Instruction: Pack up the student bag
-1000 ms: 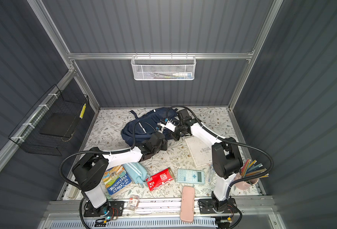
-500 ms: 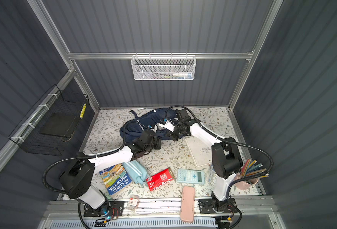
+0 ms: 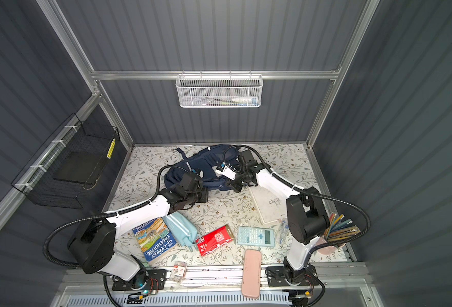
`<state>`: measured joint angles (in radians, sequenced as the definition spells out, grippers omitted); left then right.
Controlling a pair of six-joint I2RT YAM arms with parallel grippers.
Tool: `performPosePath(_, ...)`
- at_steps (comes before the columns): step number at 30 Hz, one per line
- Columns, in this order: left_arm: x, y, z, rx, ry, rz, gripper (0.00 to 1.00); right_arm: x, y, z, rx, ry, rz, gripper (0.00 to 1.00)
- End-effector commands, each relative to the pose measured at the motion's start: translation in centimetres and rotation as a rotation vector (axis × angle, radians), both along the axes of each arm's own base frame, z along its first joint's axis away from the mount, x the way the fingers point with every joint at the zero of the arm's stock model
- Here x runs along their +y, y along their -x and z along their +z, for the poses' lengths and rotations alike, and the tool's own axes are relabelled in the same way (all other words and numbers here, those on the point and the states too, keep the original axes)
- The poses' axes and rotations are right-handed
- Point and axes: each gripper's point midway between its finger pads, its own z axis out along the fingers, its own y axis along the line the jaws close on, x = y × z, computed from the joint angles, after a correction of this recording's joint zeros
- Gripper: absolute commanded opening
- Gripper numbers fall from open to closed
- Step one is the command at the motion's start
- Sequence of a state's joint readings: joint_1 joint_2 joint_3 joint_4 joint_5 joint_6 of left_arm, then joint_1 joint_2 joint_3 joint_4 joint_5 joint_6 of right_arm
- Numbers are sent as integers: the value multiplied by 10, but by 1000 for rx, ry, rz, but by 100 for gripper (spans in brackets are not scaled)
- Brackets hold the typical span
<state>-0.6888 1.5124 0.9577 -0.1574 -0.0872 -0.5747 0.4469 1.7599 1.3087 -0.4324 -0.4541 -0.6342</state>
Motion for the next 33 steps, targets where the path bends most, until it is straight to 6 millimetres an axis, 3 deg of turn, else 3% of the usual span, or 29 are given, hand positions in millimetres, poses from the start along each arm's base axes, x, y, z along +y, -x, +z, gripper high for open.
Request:
performPosePath(1, 51, 0, 4, 7, -62, 86, 0, -44, -35, 11, -92, 27, -139, 0)
performPosePath(3, 60, 3, 7, -9, -86, 71, 0, -49, -42, 14, -123, 26, -125, 0)
performPosePath(6, 56, 8, 11, -17, -72, 31, 0, -46, -43, 18, -169, 33, -87, 0)
performPosePath(9, 61, 10, 9, -11, -97, 35, 0, -64, -59, 15, -248, 74, -159, 2)
performPosePath(10, 61, 10, 12, -23, -108, 47, 0, -71, -64, 13, -251, 84, -197, 18)
performPosePath(11, 48, 14, 17, -43, -94, 14, 0, -71, -60, 12, -225, 77, -194, 27)
performPosePath(14, 3, 21, 22, -21, -20, -82, 0, -34, -28, 25, -271, -2, -62, 43)
performPosePath(16, -10, 21, 22, -10, 42, -100, 0, -8, -2, 32, -369, -63, 24, 53)
performPosePath(18, -19, 21, 23, -8, 105, -113, 0, 14, 21, 38, -406, -146, 93, 57)
performPosePath(21, -33, 24, 26, 21, 173, -146, 0, 38, 30, 35, -419, -153, 121, 57)
performPosePath(24, -32, 24, 32, 12, 184, -136, 0, 51, 27, 23, -368, -149, 138, 50)
performPosePath(28, -19, 25, 40, -6, 137, -115, 0, 49, 20, 3, -317, -87, 133, 35)
performPosePath(29, -15, 26, 39, 0, 125, -112, 0, 47, 21, -2, -310, -76, 144, 27)
performPosePath(31, -5, 26, 36, 17, 121, -98, 0, 43, 24, -7, -294, -53, 157, 0)
performPosePath(33, 6, 25, 29, 41, 127, -80, 0, 36, 26, -11, -290, -33, 165, 0)
